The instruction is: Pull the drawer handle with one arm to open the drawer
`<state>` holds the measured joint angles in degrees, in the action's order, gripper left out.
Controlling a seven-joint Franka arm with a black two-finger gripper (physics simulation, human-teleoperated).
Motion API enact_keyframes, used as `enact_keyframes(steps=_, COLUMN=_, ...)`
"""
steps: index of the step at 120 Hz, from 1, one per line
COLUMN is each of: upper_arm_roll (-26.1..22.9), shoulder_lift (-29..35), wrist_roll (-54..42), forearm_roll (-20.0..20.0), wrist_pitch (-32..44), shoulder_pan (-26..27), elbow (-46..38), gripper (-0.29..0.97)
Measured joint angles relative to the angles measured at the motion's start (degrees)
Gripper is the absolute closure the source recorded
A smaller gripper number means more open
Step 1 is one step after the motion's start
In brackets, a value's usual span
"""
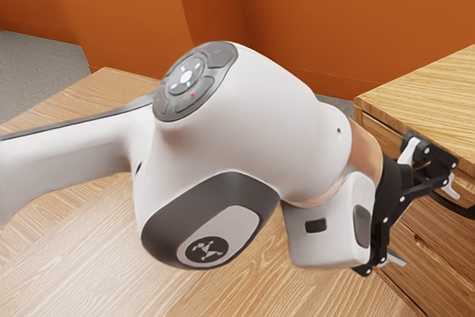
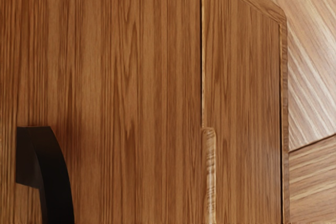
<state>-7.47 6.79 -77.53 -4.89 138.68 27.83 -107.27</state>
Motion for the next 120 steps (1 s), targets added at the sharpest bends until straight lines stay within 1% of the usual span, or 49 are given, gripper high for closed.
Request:
enact_keyframes(steps=103, upper_arm_roll=0.8, shoulder_lift=-0.5, wrist_roll=0.0, forearm_roll=0.0, wrist_pitch=0.0, shoulder_pan=-0.2, elbow=-1.2, gripper=-0.01)
enact_keyframes(steps=120, upper_arm_roll=1.4, shoulder_lift=1.7, wrist_roll=0.0, forearm_roll=0.0, wrist_pitch=0.0, shoulder_pan=-0.4, elbow=-3.1, gripper=0.06)
